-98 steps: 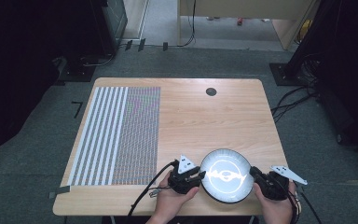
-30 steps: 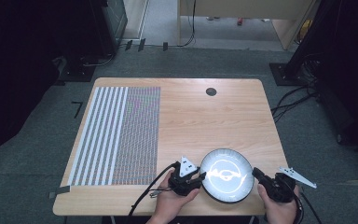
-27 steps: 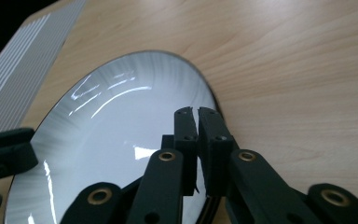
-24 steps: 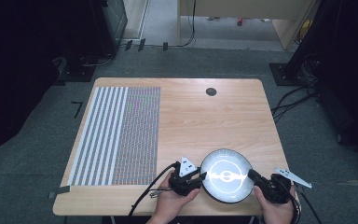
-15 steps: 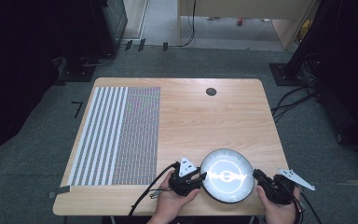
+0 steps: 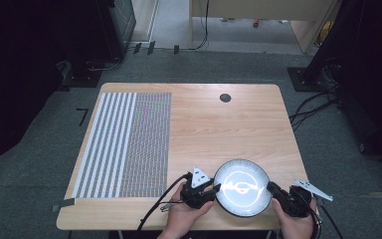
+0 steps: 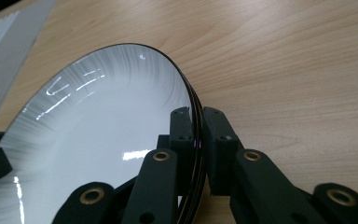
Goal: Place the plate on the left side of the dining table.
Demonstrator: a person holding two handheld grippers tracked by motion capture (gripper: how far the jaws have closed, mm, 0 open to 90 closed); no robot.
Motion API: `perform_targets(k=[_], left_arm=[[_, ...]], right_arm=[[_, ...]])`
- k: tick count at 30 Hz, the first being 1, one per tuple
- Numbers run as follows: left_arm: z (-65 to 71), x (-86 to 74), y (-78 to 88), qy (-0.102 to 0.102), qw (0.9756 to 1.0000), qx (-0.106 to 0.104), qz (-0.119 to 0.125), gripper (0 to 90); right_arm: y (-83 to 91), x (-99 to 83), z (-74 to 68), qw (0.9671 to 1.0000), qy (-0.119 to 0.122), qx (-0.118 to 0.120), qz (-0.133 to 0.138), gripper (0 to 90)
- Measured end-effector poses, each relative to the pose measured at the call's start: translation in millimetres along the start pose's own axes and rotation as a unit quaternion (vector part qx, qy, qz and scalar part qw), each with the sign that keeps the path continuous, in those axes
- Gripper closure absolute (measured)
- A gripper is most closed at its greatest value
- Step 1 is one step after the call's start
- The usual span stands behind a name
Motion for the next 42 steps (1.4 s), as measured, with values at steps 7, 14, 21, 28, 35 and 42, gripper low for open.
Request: perform_targets(k=[7, 14, 21, 28, 35, 42], left_arm=[[0.7, -0.7, -0.6, 0.0, 1.0, 0.004, 0.0, 65.9], [1.0, -0.7, -0.7, 0.0, 1.0, 0.005, 0.001, 65.8], [1.1, -0.4, -0.7, -0.001, 1.0, 0.003, 0.002, 65.5], [1.4, -0.6, -0.8, 0.0, 1.0, 0.002, 0.001, 64.3], [1.4, -0.7, -1.1, 0.0, 1.0, 0.004, 0.0, 64.3], [2.1, -1.3, -3.0, -0.01, 0.9998, 0.019, -0.001, 65.1]], right_arm=[[2.3, 1.5, 5.3, 0.999, -0.032, 0.03, 0.003, 83.1], [3.8, 2.9, 8.0, 0.9981, -0.046, 0.041, 0.004, 83.3], [3.5, 3.2, 10.6, 0.9978, -0.05, 0.044, -0.002, 83.4], [6.1, 3.9, 8.4, 0.9979, -0.043, 0.048, -0.001, 83.0], [5.1, 4.7, 6.5, 0.9985, -0.033, 0.043, -0.001, 82.3], [1.3, 4.0, 2.7, 0.9977, -0.042, 0.054, -0.005, 82.3]])
Point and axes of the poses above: each handheld gripper's, and its own axes: y roughly backward along the jaws, x roughly out of its top, z roughly to its right, the point moved 3 cm from there along -y, roughly forward along the jaws, and after that the axes turned 4 degrees about -z, right-handed, at the moved point
